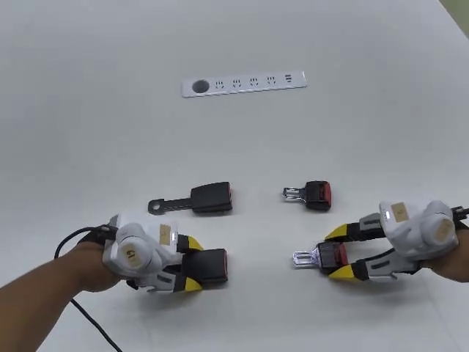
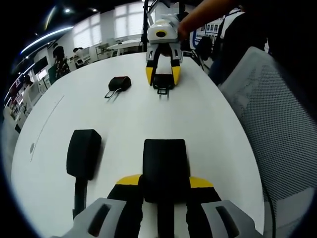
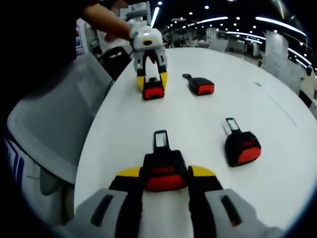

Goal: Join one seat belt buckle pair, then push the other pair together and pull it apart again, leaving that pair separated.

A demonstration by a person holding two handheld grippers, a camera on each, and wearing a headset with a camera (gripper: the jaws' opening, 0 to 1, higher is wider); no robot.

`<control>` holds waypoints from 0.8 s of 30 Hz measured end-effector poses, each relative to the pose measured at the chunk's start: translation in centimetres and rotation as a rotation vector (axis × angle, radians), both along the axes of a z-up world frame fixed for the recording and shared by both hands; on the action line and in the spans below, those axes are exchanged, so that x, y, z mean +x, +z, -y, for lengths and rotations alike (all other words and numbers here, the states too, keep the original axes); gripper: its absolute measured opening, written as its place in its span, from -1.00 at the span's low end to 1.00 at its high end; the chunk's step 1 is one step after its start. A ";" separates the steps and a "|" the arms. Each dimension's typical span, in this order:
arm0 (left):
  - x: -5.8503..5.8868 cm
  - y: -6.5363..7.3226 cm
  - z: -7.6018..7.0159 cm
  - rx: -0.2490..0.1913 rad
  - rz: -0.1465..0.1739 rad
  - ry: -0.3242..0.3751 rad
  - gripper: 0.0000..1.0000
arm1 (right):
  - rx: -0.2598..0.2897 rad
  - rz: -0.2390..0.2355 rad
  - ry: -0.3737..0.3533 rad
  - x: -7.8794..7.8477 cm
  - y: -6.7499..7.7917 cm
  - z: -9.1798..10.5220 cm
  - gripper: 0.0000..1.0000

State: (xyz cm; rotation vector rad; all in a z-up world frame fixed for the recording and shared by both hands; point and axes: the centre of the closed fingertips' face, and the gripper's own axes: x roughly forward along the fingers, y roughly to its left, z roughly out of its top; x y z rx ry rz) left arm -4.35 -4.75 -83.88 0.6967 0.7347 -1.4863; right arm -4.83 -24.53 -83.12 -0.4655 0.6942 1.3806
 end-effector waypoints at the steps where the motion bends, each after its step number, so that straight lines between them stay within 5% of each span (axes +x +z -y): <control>1: 0.0 0.0 0.0 -0.001 -0.001 0.002 -0.32 | 0.002 0.001 -0.001 0.0 0.0 0.0 -0.29; 24: 0.2 0.0 0.2 0.010 -0.013 0.024 -0.32 | 0.108 0.004 -0.040 0.4 -0.2 -3.0 -0.29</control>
